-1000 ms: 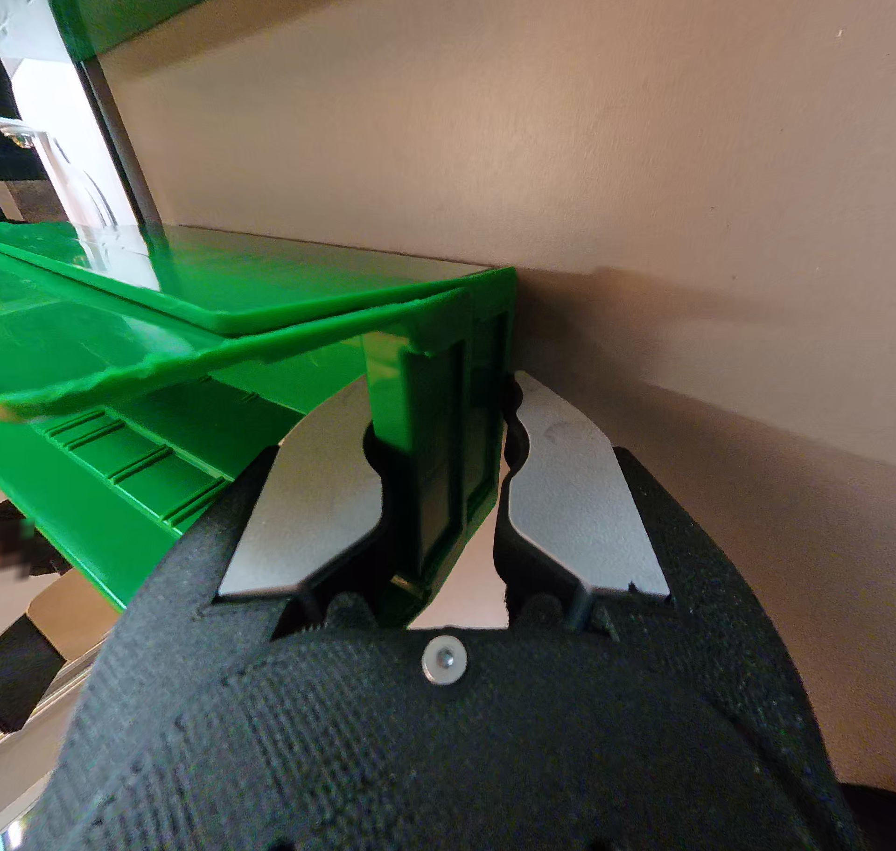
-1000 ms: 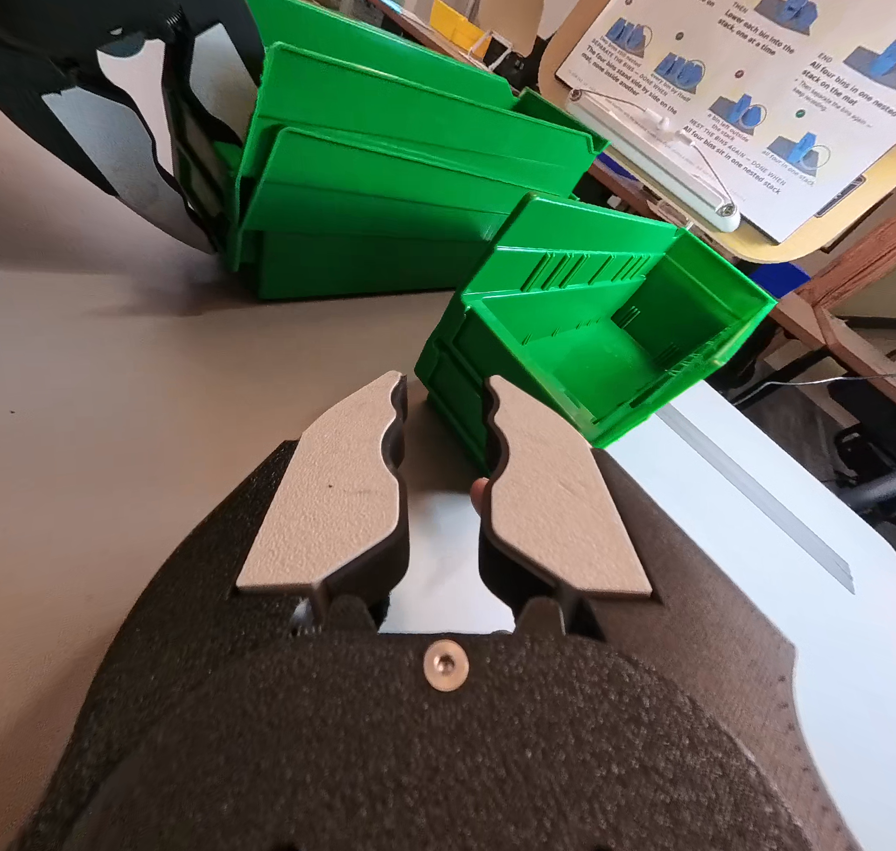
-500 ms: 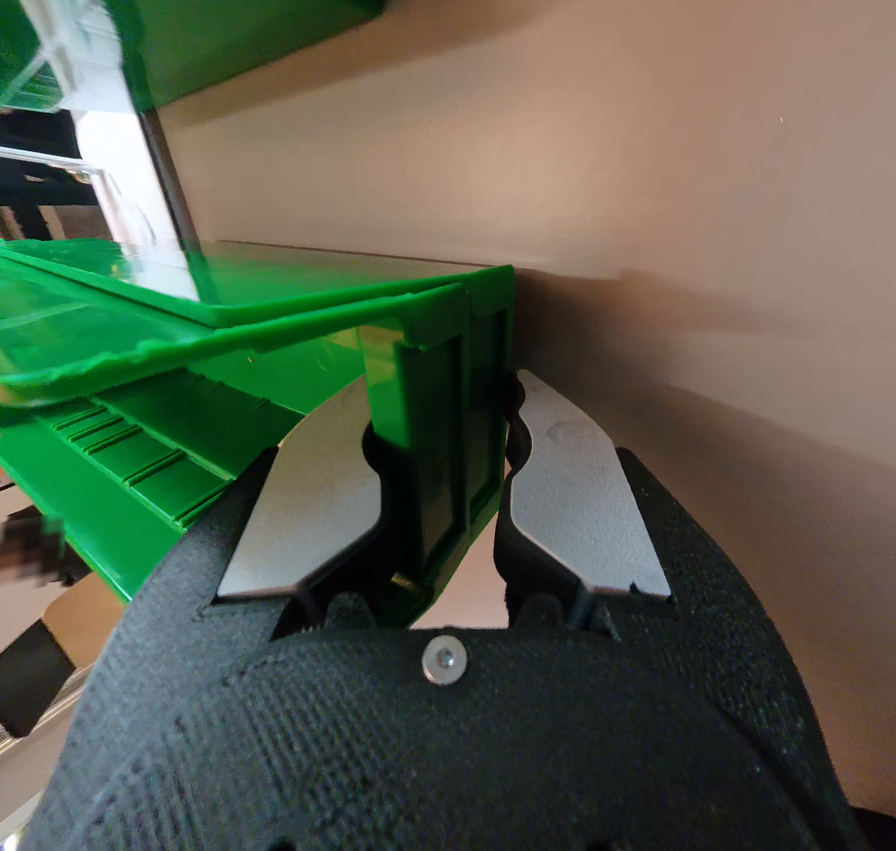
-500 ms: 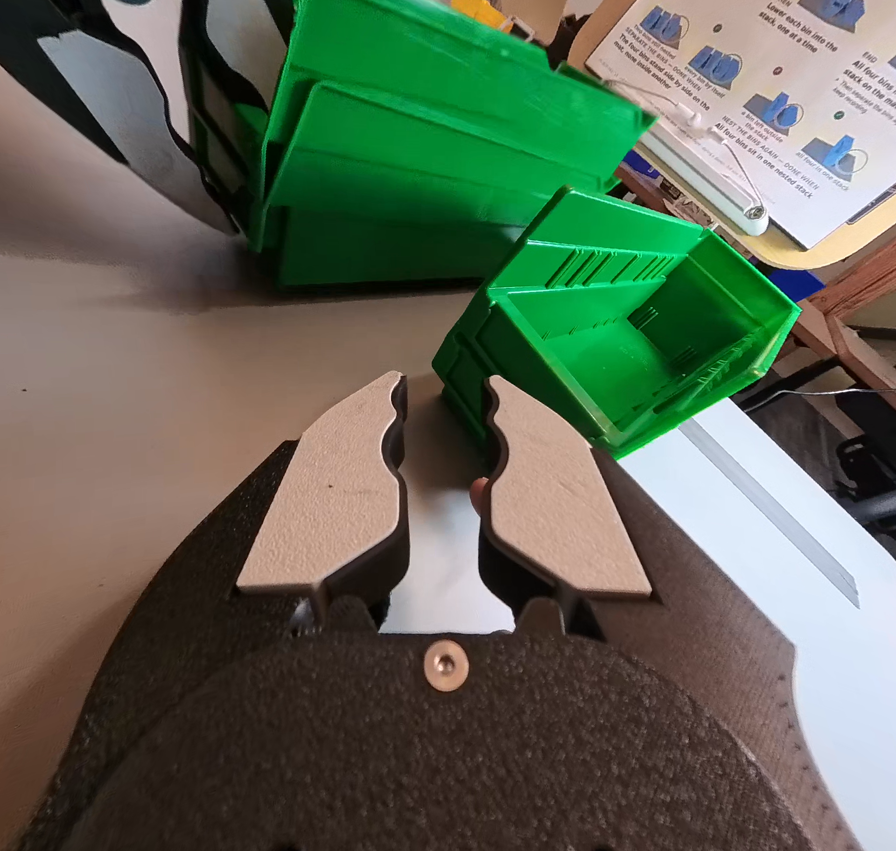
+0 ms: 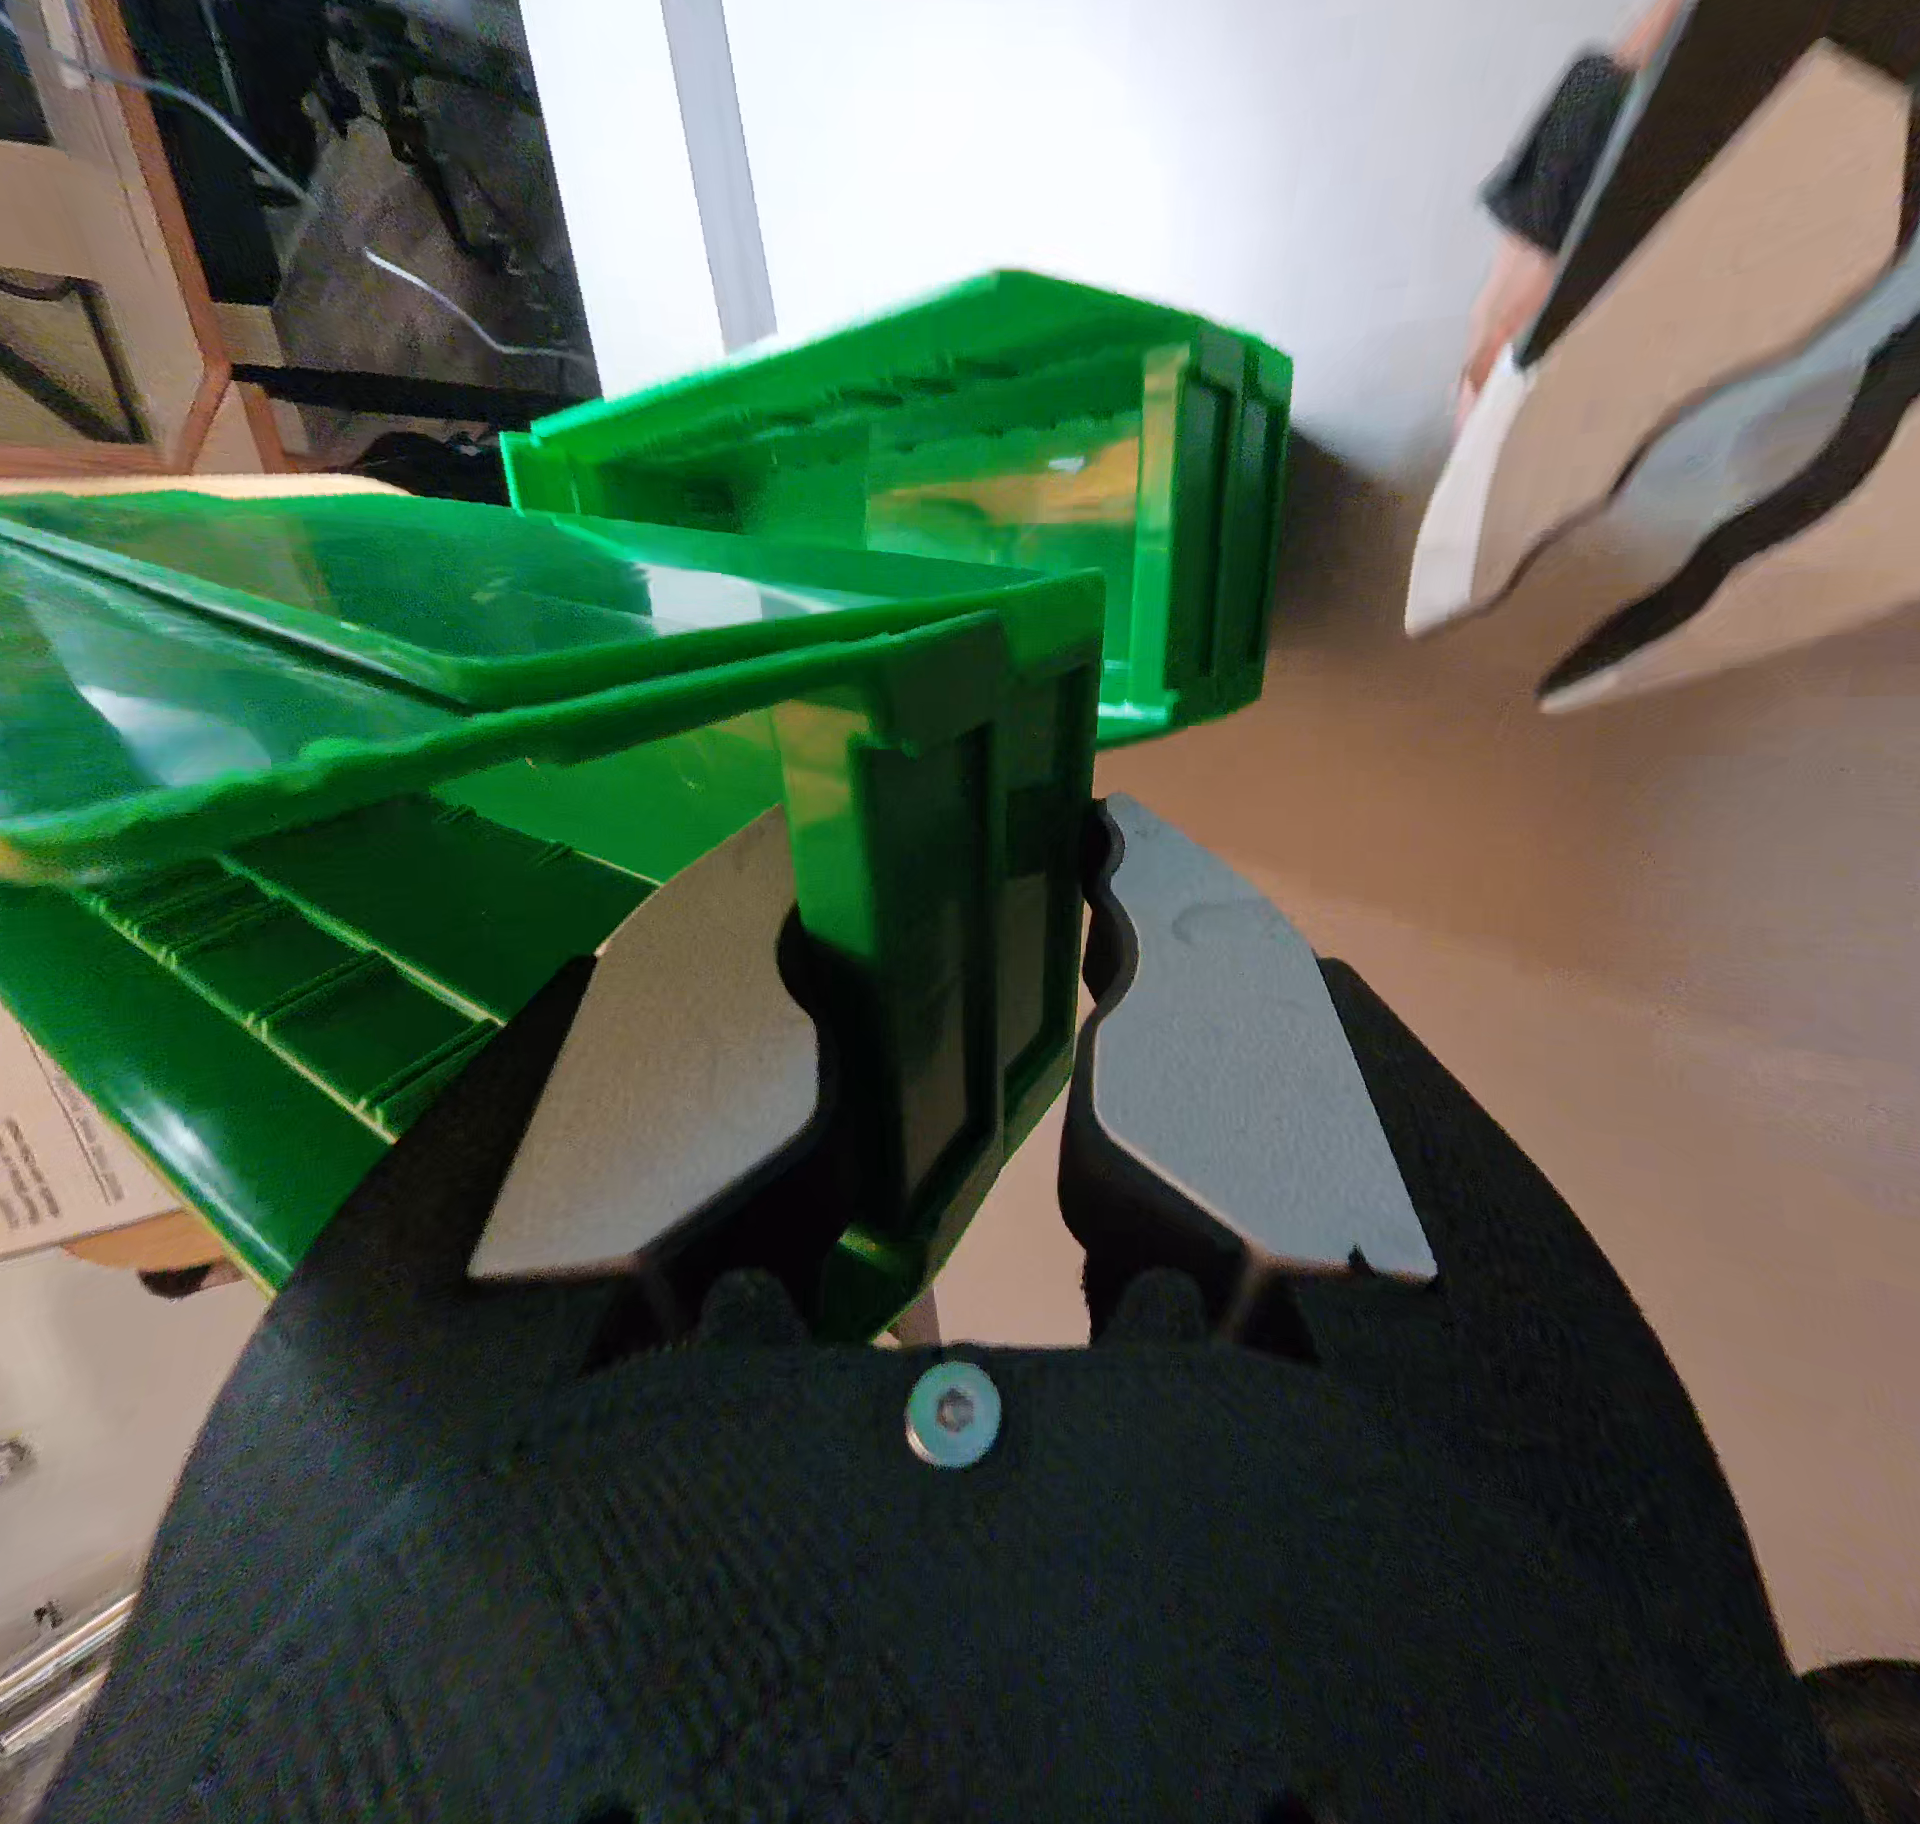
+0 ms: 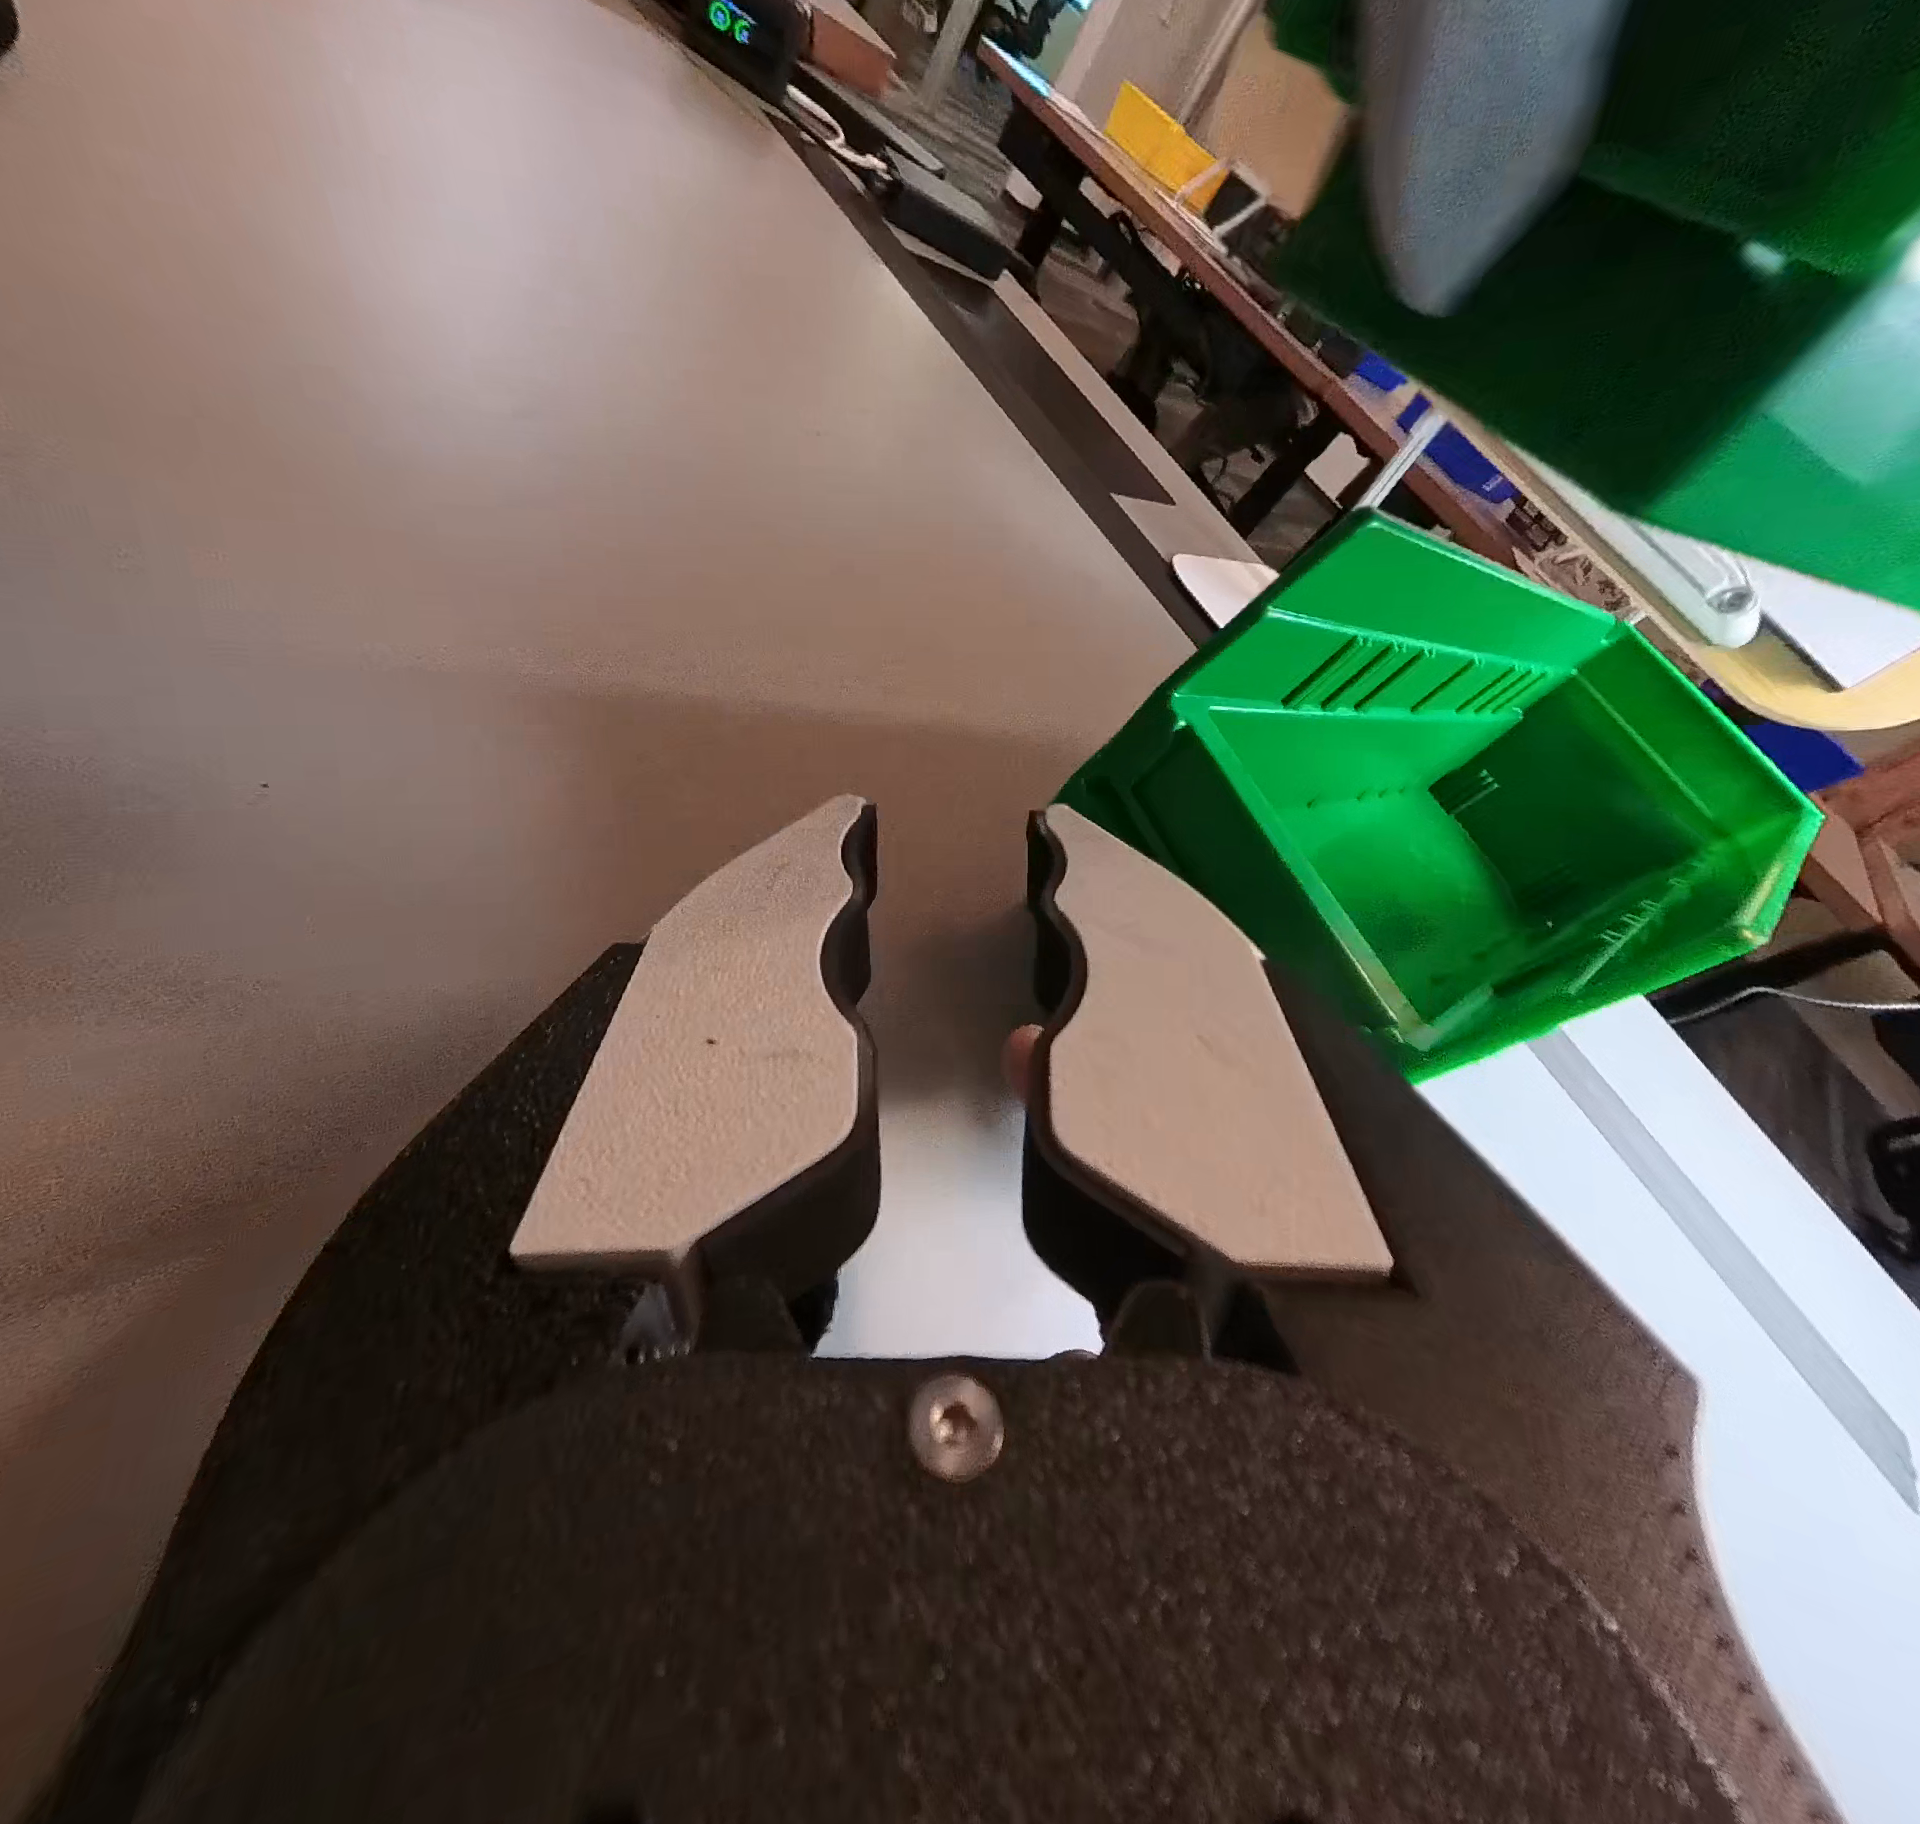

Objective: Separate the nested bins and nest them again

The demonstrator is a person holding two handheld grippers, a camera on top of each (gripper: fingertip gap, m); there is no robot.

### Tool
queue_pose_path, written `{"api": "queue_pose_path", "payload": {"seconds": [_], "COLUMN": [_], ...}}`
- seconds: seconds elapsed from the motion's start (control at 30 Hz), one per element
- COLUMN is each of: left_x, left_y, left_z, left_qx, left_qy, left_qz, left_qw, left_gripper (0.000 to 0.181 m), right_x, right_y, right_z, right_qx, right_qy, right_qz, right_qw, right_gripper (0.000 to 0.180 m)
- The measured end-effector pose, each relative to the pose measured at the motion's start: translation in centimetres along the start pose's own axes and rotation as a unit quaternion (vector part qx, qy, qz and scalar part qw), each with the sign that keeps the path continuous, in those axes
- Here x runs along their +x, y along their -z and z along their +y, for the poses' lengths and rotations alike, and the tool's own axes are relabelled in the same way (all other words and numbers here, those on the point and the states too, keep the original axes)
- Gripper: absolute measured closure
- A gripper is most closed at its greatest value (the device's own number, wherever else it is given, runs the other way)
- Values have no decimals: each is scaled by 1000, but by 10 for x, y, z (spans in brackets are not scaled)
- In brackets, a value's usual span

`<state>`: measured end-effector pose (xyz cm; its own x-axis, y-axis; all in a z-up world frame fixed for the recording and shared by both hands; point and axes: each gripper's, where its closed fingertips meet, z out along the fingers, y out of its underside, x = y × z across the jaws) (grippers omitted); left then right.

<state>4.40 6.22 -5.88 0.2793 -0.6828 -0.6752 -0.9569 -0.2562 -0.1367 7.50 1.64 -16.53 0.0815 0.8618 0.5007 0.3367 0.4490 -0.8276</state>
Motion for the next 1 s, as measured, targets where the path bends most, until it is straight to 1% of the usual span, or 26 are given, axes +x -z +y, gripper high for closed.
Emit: {"api": "queue_pose_path", "payload": {"seconds": [0.07,0.13,0.23,0.37,0.5,0.6,0.67,0.8,0.9,1.0], "left_x": [-3,-3,2,-1,1,4,11,24,31,31], "left_y": [-7,-18,-35,-49,-52,-50,-49,-62,-80,-87], "left_z": [-16,-26,-33,-35,-29,-28,-26,-25,-24,-31], "left_qx": [-13,-33,-54,-64,-76,-78,-87,-90,-86,-62], "left_qy": [-2,0,2,13,31,31,26,20,9,16], "left_qz": [18,39,64,52,56,58,74,98,86,61], "left_qw": [1000,999,997,997,995,995,993,991,993,996], "left_gripper": [134,134,133,134,134,135,134,130,130,128], "right_x": [4,17,43,72,91,102,107,115,113,111], "right_y": [0,1,8,25,38,44,48,64,77,84], "right_z": [1,5,11,13,9,9,10,-5,-9,-3], "right_qx": [-6,-19,-35,-35,-19,-10,-10,-6,-12,-20], "right_qy": [-4,-26,-98,-137,-163,-176,-190,-202,-198,-200], "right_qz": [11,44,99,179,230,245,245,244,244,246], "right_qw": [1000,998,990,974,959,953,951,948,949,948], "right_gripper": [151,146,139,133,125,120,118,115,115,115]}}
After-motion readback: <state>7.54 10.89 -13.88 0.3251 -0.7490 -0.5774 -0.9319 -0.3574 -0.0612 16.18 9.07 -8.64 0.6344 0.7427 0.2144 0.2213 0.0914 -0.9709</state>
